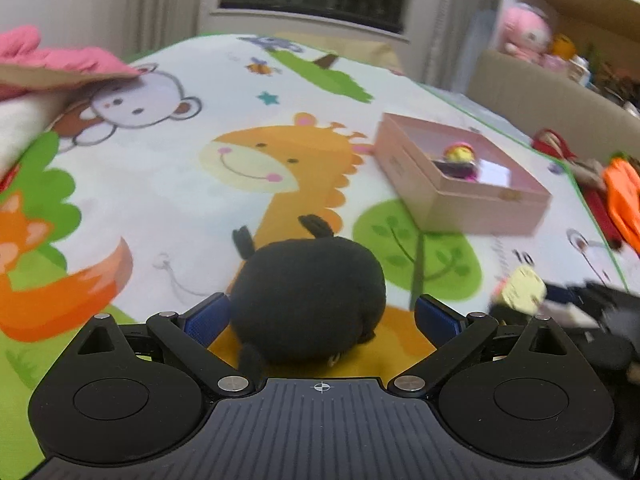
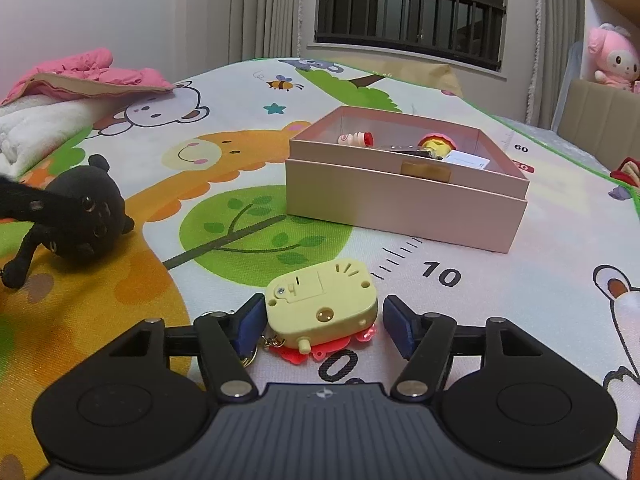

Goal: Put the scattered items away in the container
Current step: 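Lift and carry the cat-face toy and black plush over the pink box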

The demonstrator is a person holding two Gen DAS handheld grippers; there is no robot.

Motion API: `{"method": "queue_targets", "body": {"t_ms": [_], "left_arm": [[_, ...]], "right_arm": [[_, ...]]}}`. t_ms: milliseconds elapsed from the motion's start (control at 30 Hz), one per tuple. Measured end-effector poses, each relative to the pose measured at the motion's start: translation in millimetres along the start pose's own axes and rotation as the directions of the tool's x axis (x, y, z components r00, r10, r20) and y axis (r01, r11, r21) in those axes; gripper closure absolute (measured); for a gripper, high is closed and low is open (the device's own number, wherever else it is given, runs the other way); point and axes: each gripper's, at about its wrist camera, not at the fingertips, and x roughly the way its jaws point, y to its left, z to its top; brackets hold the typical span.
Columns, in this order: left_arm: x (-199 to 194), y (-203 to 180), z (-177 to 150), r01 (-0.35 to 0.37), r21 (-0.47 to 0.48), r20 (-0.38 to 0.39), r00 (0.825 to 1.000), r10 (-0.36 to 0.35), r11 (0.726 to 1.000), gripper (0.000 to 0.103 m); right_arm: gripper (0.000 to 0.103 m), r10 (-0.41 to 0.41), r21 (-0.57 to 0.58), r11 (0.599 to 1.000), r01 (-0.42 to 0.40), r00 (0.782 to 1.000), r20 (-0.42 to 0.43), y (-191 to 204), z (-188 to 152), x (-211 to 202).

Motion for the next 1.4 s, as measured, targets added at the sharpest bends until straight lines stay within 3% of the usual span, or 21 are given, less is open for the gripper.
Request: {"method": "queue_targets", "body": {"t_ms": [200, 300, 333, 600, 633, 733, 900, 1067, 1200, 1400], "left_arm": [[22, -5, 1, -0.061, 0.045, -0.013, 0.998, 0.062, 0.997, 0.002], [26, -7, -1, -0.059, 0.074, -0.022, 0.998, 0.061, 0.995, 0.005], [26, -8, -1, -0.065, 0.085, -0.023, 0.997, 0.067, 0.994, 0.011], [17, -6, -4, -0.033, 0.093, -0.034, 0.999, 0.037, 0.995, 0.012], [16, -6, -5, -0.025, 0.092, -0.037, 0.999, 0.029, 0.995, 0.012], [11, -11, -8, -0.002, 0.101, -0.048, 0.999, 0.007, 0.995, 0.012], [1, -29, -12, 0.052, 0.149, -0.064, 0.997, -0.043, 0.987, 0.012], [-16, -60, -3, 0.16, 0.239, -0.055, 0.987, -0.151, 0.958, 0.012], [-15, -90, 25, 0.218, 0.319, -0.014, 0.974, -0.226, 0.922, 0.012], [23, -139, 77, 0.19, 0.432, 0.091, 0.963, -0.253, 0.882, 0.012]], "right_arm": [[0.024, 0.004, 0.003, 1.0, -0.004, 1.0, -0.001, -1, 0, 1], [0.024, 0.001, -0.006, 1.0, -0.001, 1.0, 0.0, 0, 1, 1], [0.023, -0.003, -0.012, 1.0, 0.003, 1.0, 0.004, 1, 2, -1], [0.023, -0.007, -0.152, 0.988, 0.007, 1.0, 0.002, 9, 13, -4], [0.024, -0.003, -0.151, 0.988, 0.002, 1.0, -0.007, 7, 14, -3], [0.047, 0.023, -0.145, 0.989, -0.029, 0.999, -0.043, 2, 16, -1], [0.048, 0.048, -0.123, 0.991, -0.054, 0.998, -0.052, -5, 17, -18], [0.048, 0.053, -0.152, 0.987, -0.051, 0.999, 0.005, -19, 24, -60], [0.048, 0.02, -0.154, 0.988, -0.009, 0.997, 0.073, -41, 42, -85], [0.048, -0.025, -0.059, 0.998, 0.036, 0.984, 0.178, -90, 92, -87]]}}
